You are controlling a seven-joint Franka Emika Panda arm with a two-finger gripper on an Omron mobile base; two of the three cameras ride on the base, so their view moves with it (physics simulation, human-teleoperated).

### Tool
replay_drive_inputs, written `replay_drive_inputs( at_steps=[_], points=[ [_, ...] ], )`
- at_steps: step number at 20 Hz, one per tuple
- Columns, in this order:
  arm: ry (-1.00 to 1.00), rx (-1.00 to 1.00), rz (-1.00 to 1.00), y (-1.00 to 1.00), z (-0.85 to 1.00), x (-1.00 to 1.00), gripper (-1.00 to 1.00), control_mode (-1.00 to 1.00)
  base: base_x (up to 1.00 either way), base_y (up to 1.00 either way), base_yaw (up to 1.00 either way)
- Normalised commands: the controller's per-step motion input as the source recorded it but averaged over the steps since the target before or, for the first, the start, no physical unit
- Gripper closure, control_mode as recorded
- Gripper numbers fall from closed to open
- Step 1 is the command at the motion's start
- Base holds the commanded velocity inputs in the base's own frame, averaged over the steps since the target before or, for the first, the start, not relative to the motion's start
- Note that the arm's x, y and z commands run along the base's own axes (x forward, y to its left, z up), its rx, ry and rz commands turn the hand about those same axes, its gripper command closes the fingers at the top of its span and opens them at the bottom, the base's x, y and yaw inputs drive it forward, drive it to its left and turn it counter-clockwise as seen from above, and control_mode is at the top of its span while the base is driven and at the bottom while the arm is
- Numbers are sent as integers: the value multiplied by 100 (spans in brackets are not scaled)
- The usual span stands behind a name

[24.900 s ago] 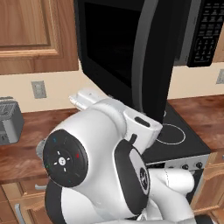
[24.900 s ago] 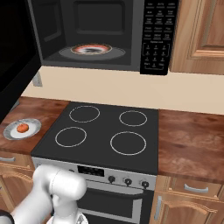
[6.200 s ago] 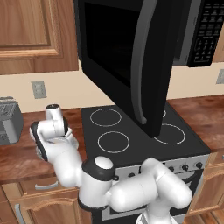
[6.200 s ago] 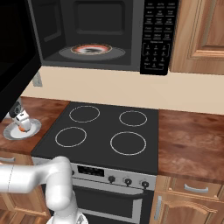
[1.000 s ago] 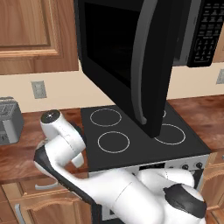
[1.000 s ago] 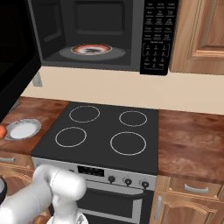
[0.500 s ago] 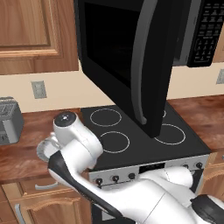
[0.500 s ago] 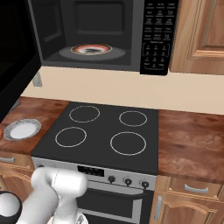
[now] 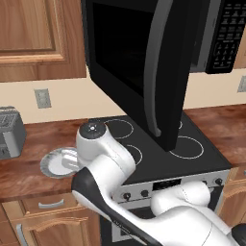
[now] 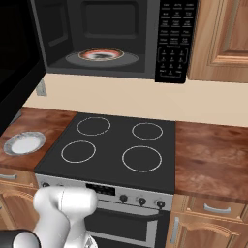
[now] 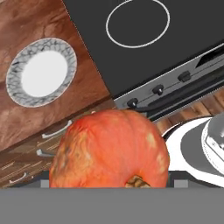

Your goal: Pick the squash from the counter and place it in the microwave. Then turn on the microwave.

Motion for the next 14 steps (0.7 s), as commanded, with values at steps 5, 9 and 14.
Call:
replay_drive_inputs(
  at_steps=[5, 9, 14],
  points=[
    [-4, -4, 21, -23, 31, -38, 100, -100, 0, 0, 0],
    [-5, -4, 18, -23, 31, -36, 100, -100, 0, 0, 0],
    [-8, -4, 18, -26, 31, -37, 100, -100, 0, 0, 0]
  ],
)
